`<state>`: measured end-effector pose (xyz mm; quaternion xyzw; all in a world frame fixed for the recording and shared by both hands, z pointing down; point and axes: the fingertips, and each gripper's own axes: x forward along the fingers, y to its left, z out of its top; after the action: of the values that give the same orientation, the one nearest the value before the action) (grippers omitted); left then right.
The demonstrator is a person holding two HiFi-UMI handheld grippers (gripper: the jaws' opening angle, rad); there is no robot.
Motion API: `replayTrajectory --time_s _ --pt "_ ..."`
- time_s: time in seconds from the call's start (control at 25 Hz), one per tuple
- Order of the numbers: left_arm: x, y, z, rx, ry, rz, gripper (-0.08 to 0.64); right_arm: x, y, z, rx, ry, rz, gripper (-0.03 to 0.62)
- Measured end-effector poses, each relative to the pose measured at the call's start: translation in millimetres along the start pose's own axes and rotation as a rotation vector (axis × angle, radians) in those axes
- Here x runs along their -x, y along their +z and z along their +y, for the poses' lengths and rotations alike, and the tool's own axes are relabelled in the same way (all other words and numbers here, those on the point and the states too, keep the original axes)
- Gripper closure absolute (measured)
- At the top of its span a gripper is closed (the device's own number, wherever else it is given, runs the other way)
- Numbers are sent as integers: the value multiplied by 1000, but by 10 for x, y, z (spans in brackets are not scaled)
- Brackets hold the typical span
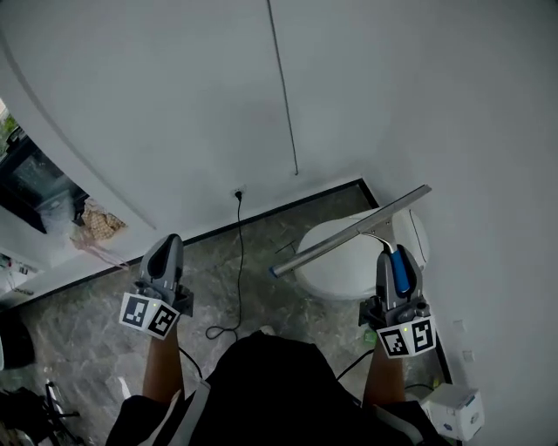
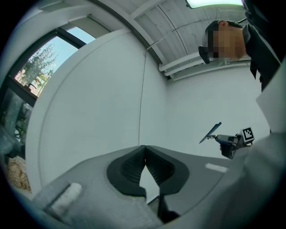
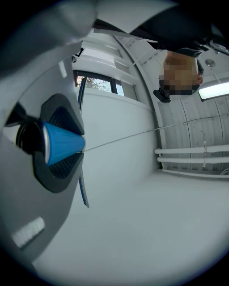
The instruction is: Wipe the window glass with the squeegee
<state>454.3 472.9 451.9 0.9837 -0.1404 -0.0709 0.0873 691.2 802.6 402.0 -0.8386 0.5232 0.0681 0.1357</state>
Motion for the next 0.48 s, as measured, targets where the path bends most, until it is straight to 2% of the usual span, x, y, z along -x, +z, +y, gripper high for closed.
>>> replayTrajectory --time_s 0.12,0.24,0.48 --pt "248 74 250 -3 94 -27 559 -423 -165 178 -31 105 35 460" --pt "443 110 325 -27 180 -38 558 -740 -289 299 -48 202 60 460" --pt "963 153 674 -14 432 -94 560 -1515 -625 771 -113 435 105 460"
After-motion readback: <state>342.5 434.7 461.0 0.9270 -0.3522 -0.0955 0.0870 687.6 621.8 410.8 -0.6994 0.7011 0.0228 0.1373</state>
